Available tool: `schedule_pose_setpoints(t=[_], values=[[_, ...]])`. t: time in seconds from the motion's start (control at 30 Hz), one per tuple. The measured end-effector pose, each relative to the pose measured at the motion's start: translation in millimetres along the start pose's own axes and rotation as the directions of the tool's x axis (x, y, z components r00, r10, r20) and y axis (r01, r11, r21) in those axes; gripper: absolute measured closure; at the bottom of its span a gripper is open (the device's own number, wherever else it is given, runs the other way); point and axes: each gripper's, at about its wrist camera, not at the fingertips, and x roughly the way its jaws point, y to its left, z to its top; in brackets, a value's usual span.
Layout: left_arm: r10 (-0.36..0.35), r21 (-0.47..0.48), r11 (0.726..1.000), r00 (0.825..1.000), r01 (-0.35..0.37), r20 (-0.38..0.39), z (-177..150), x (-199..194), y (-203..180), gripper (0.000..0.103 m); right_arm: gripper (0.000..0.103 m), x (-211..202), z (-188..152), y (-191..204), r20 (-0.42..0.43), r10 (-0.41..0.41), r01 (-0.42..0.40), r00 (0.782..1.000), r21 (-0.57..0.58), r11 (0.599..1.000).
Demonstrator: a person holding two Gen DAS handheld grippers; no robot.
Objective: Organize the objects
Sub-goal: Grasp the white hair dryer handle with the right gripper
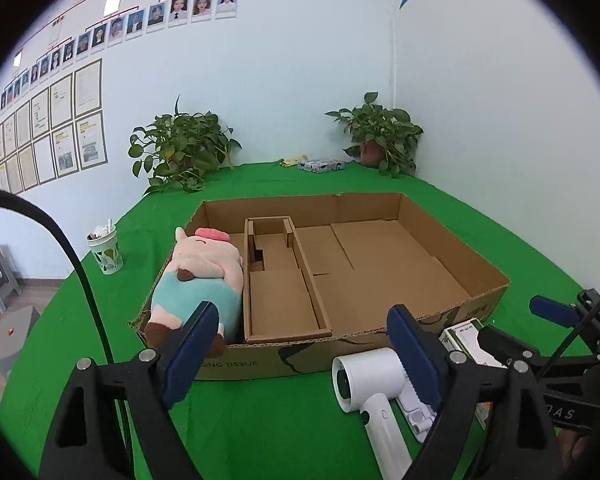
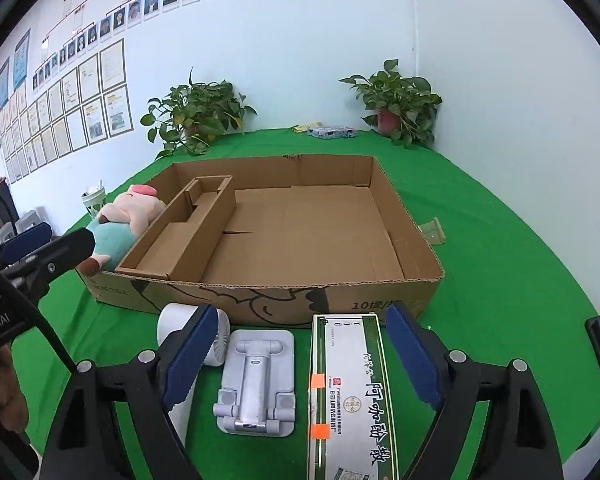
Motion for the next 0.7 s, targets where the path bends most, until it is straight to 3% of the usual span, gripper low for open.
schedule_pose_setpoints(t=[0.2, 0.3, 0.37, 0.4, 0.43, 0.5, 0.53, 0.57, 0.63, 0.7], values=[[-0.052, -0.057, 0.997, 0.997, 0.049, -0.053, -4, 8, 6, 0.017, 0.017, 5, -7, 0, -0.012, 0.045, -0.045, 0.999, -0.004, 0.999], [-0.101, -0.099, 0.991, 0.99, 0.091, -0.096, -6, 15, 13, 0.017, 0.017, 1, -11, 7, -0.014, 0.126, -0.127, 0.992, -0.022, 0.992], [-0.137, -0.129, 0.984, 0.983, 0.121, -0.125, -9, 22, 20, 0.017, 0.017, -5, -15, 18, -0.032, 0.223, -0.225, 0.974, -0.064, 0.972], [-0.151, -0.142, 0.981, 0.979, 0.131, -0.14, -10, 26, 23, 0.017, 0.017, -9, -18, 26, -0.047, 0.283, -0.286, 0.958, -0.076, 0.955], [-0.167, -0.162, 0.977, 0.972, 0.141, -0.163, -13, 31, 28, 0.017, 0.017, -14, -23, 34, -0.066, 0.366, -0.371, 0.928, -0.071, 0.926], [-0.211, -0.204, 0.965, 0.953, 0.167, -0.218, -18, 41, 36, 0.017, 0.017, -15, -31, 46, -0.12, 0.53, -0.537, 0.839, -0.032, 0.843], [-0.235, -0.222, 0.958, 0.942, 0.183, -0.239, -21, 46, 39, 0.017, 0.017, -13, -35, 51, -0.136, 0.561, -0.568, 0.817, -0.016, 0.823], [-0.259, -0.242, 0.95, 0.932, 0.198, -0.254, -24, 51, 42, 0.017, 0.017, -9, -38, 54, -0.144, 0.545, -0.553, 0.826, -0.017, 0.833], [-0.299, -0.263, 0.938, 0.914, 0.228, -0.275, -30, 60, 42, 0.017, 0.017, 7, -46, 57, -0.18, 0.469, -0.481, 0.865, -0.027, 0.877], [-0.346, -0.282, 0.923, 0.887, 0.263, -0.307, -38, 69, 39, 0.018, 0.017, 24, -52, 57, -0.218, 0.425, -0.438, 0.879, -0.012, 0.899]])
